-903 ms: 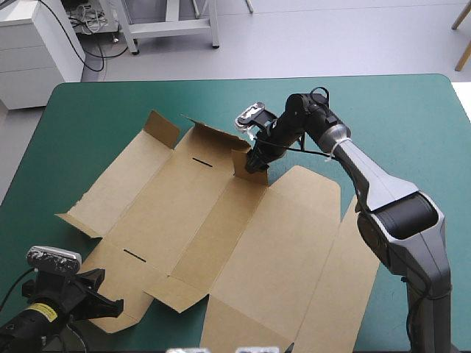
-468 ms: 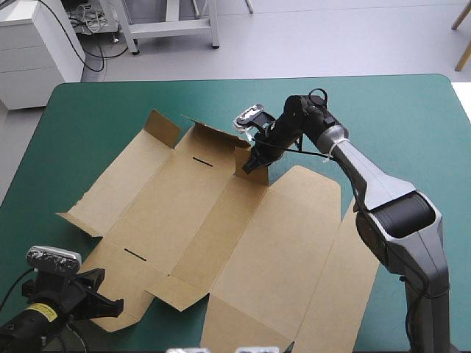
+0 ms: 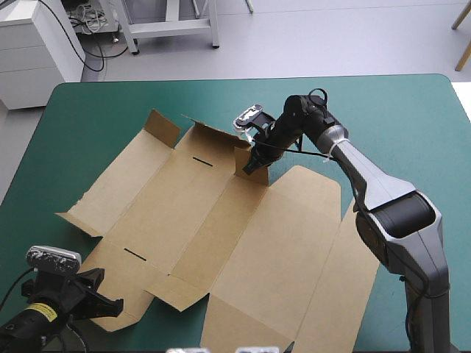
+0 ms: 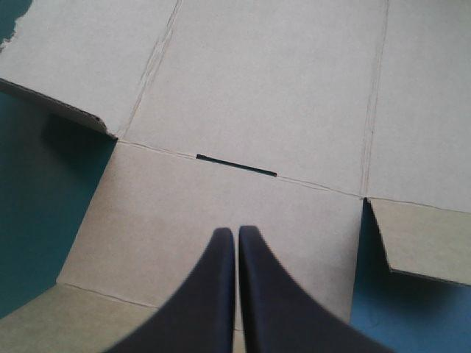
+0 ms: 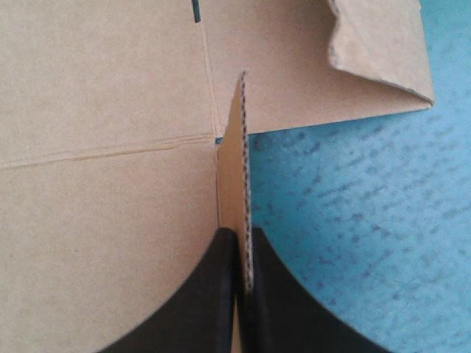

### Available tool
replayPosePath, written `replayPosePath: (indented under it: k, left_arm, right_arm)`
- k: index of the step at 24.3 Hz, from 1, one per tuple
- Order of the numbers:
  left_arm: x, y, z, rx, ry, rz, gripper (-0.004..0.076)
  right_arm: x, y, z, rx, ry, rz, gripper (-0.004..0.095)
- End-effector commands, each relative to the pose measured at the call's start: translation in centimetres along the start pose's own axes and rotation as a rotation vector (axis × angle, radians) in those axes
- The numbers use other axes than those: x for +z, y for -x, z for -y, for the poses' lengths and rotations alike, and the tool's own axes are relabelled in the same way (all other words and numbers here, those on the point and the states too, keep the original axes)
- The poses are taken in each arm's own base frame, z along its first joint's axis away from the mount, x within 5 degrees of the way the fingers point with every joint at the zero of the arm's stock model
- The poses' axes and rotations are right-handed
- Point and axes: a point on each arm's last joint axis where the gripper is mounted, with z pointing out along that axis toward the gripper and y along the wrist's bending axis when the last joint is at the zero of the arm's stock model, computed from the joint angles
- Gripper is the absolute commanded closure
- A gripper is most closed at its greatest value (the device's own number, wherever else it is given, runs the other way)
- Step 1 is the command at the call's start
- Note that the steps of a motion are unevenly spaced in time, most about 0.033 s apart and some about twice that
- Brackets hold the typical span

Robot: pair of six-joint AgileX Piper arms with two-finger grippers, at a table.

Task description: Fold the box

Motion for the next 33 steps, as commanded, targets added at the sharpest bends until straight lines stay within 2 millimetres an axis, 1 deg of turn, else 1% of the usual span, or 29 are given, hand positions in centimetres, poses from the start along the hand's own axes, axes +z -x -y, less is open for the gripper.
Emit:
replayPosePath:
  k: [1, 6, 7, 10, 14, 19, 23, 24, 26, 29, 33]
  left_arm:
    - [-0.3, 1.1, 0.0, -0.011, 0.002, 0.074, 0.0731]
    - [-0.3, 1.1, 0.0, -0.013, 0.0, 0.074, 0.0731]
    - [-0.3, 1.1, 0.0, -0.013, 0.0, 0.074, 0.0731]
    - [-0.3, 1.1, 0.0, -0.013, 0.0, 0.074, 0.0731]
    - [-0.3, 1.1, 0.0, -0.013, 0.0, 0.074, 0.0731]
    - [-0.3, 1.1, 0.0, -0.013, 0.0, 0.074, 0.0731]
    - [-0.3, 1.1, 0.0, -0.013, 0.0, 0.074, 0.0731]
    - [-0.3, 1.1, 0.0, -0.013, 0.0, 0.074, 0.0731]
    - [-0.3, 1.1, 0.0, -0.013, 0.0, 0.074, 0.0731]
    - [-0.3, 1.1, 0.0, -0.013, 0.0, 0.074, 0.0731]
    - [-0.3, 1.1, 0.0, -0.013, 0.0, 0.074, 0.0731]
  right_arm:
    - [-3.5, 1.2, -0.3, -0.188, -0.078, 0.079, 0.0929]
    - [-4.3, 2.4, 0.1, -0.353, -0.158, 0.155, 0.0929]
    - [-4.7, 2.7, 0.1, -0.4, -0.172, 0.174, 0.093]
    - [-5.5, 3.3, -0.4, -0.541, -0.147, 0.202, 0.093]
    - [-5.7, 3.5, -1.2, -0.609, -0.09, 0.226, 0.093]
    - [-4.6, 3.8, -3.4, -0.754, -0.013, 0.19, 0.093]
    - [-2.7, 5.1, -6.1, -0.894, 0.007, 0.224, 0.093]
    - [-1.9, 5.4, -7.2, -0.909, 0.023, 0.226, 0.093]
    - [-1.3, 5.8, -8.2, -0.896, 0.037, 0.233, 0.093]
    - [-1.2, 5.9, -8.4, -0.901, 0.026, 0.237, 0.093]
    - [-1.2, 5.9, -8.3, -0.816, 0.023, 0.22, 0.0928]
